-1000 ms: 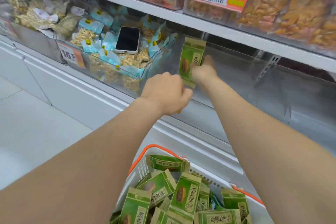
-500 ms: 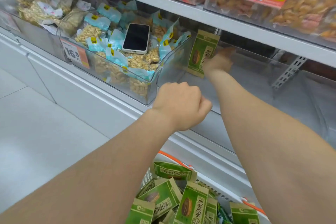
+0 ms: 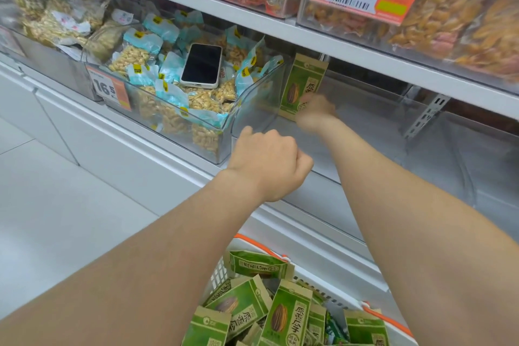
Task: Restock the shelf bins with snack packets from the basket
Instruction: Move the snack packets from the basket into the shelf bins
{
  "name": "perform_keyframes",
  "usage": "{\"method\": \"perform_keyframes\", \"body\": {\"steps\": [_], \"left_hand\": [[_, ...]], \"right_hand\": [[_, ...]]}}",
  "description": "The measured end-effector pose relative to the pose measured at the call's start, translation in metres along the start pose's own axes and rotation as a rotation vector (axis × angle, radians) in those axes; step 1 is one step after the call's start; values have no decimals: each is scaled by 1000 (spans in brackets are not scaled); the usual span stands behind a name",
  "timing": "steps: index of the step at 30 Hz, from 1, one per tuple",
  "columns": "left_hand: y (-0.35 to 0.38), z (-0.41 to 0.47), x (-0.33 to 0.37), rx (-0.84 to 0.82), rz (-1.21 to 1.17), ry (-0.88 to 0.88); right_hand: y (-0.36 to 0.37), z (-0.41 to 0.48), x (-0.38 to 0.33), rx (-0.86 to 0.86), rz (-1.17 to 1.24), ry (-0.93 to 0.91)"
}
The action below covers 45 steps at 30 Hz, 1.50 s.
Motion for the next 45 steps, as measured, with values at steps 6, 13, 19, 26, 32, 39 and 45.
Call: {"method": "perform_keyframes", "body": {"steps": [6,13,19,26,32,39,45], "left_hand": [[-7,-2,12,-45,40,-28],[-48,-14,58,125,13,110],[0,-76,90,-447,-22,241],[55,-166,122,-825,123,370],[84,-226,124,-1016,283,421],[87,-229,131,-1017,280,476],[81,-199,125,-929,278,425]], "right_hand": [[-44,-56,-13,65,53,-251],[-136,-199,-7,301,-122,-788],[-116,-272,42,-219,-443,-814],[-5,-371,138,-801,-847,-857],[55,-436,177,-984,-778,-930],[64,-444,178,-1014,-649,-794],[47,-428,154,-1048,-272,-647]]}}
Point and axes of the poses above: each hand's wrist, its own z-axis towards the middle knuckle, its own y-axis out of the palm, x = y × z, the point moved 9 cm from there along z, towards the middle knuckle, and after that the axes turned 13 degrees about x, right-handed, at the moved point
